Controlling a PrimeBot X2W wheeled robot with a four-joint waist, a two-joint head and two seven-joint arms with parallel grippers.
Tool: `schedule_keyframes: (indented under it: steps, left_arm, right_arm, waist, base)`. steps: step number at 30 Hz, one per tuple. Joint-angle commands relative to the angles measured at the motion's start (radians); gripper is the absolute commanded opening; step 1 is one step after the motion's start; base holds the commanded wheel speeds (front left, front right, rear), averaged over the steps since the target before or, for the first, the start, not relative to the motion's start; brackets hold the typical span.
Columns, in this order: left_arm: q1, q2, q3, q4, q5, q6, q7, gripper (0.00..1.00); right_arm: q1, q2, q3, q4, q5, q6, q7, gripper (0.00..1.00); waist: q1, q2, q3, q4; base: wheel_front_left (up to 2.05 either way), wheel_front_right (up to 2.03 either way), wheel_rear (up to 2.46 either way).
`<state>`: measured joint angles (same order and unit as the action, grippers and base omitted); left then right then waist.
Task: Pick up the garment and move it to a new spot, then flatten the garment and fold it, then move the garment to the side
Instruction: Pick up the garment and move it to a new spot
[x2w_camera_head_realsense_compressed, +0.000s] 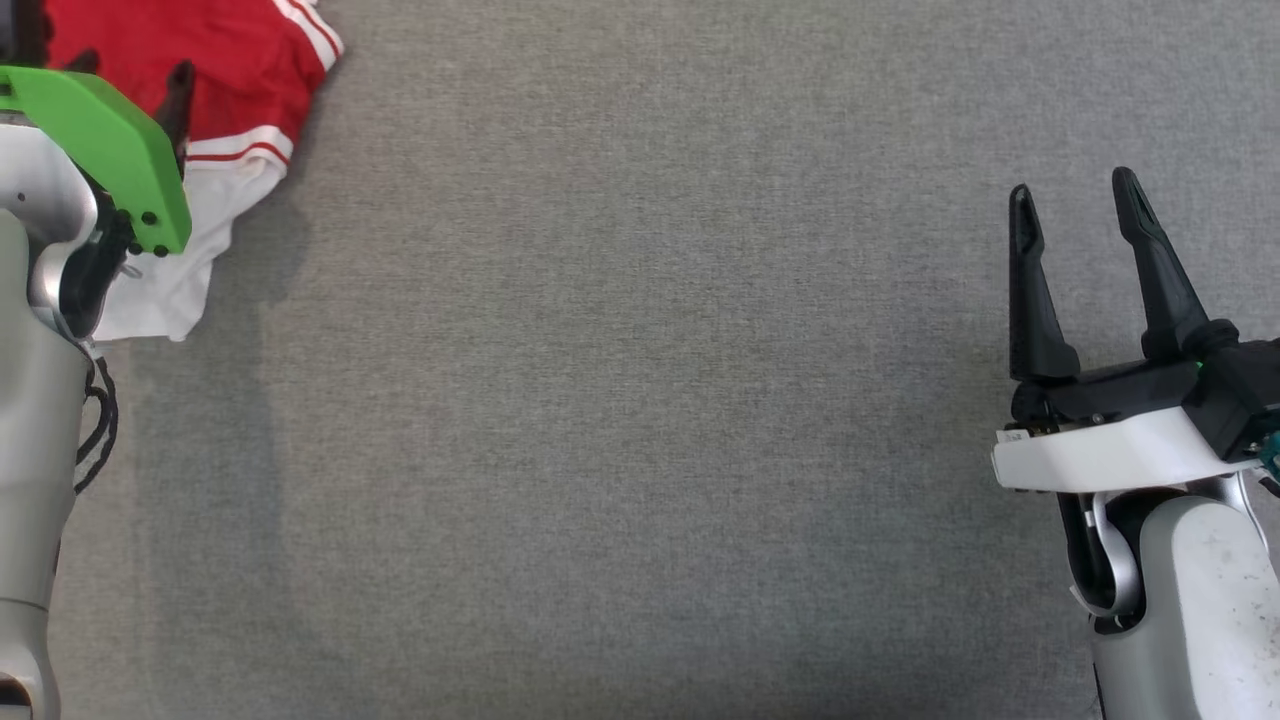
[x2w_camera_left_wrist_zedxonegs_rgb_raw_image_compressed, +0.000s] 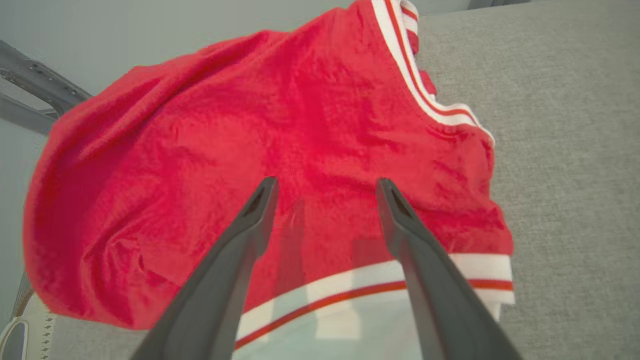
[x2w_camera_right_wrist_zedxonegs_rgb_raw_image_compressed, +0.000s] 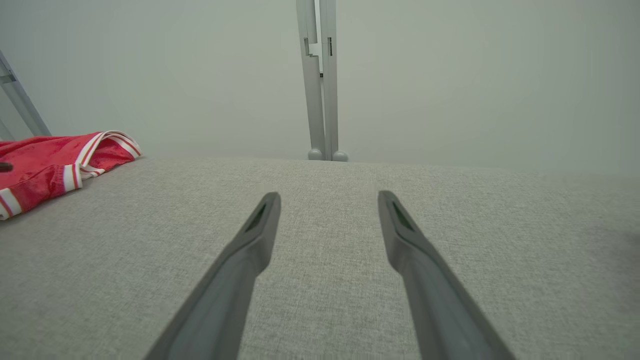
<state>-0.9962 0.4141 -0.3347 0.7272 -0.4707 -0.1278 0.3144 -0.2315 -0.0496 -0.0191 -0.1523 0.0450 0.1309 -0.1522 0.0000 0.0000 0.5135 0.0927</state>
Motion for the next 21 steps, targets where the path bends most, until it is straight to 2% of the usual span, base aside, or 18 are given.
schedule_keyframes:
  steps: [1, 11, 12, 13, 15, 16, 21]
  left_arm:
    - [-0.009, 0.009, -0.013, 0.010, -0.023, -0.003, 0.023, 1.00]
    - [0.014, 0.031, -0.063, 0.095, -0.080, -0.002, 0.137, 1.00]
    - [0.016, 0.032, -0.064, 0.099, -0.082, -0.002, 0.137, 0.97]
    - [0.016, 0.035, -0.066, 0.103, -0.081, 0.001, 0.131, 0.48]
    - [0.016, 0.043, -0.063, 0.105, -0.074, 0.008, 0.110, 0.04]
    - [0.015, 0.046, -0.062, 0.106, -0.072, 0.008, 0.101, 0.00]
    - [-0.013, 0.067, -0.064, 0.088, -0.044, 0.018, 0.006, 0.00]
  right_arm:
    - [-0.015, -0.002, 0.000, -0.012, 0.004, 0.000, -0.005, 1.00]
    - [-0.019, -0.002, -0.006, -0.023, 0.008, 0.000, -0.009, 1.00]
    - [-0.020, -0.002, -0.006, -0.022, 0.008, 0.000, -0.011, 1.00]
    - [-0.021, -0.002, -0.006, -0.020, 0.010, 0.000, -0.012, 1.00]
    - [-0.022, -0.002, -0.007, -0.013, 0.013, 0.000, -0.017, 1.00]
    - [-0.023, -0.002, -0.008, -0.009, 0.013, 0.000, -0.019, 1.00]
    - [-0.021, -0.002, -0.010, 0.017, 0.024, 0.000, -0.037, 1.00]
  waist:
    - [0.0000, 0.0000, 0.062, -0.058]
    - [0.0000, 0.0000, 0.074, -0.066]
    - [0.0000, 0.0000, 0.073, -0.066]
    - [0.0000, 0.0000, 0.071, -0.066]
    - [0.0000, 0.0000, 0.063, -0.065]
    - [0.0000, 0.0000, 0.059, -0.064]
    - [0.0000, 0.0000, 0.003, -0.064]
  base:
    - [0.00, 0.00, 0.00]
    - [0.00, 0.00, 0.00]
    - [0.00, 0.00, 0.00]
    - [0.00, 0.00, 0.00]
    - [0.00, 0.00, 0.00]
    - [0.00, 0.00, 0.00]
    - [0.00, 0.00, 0.00]
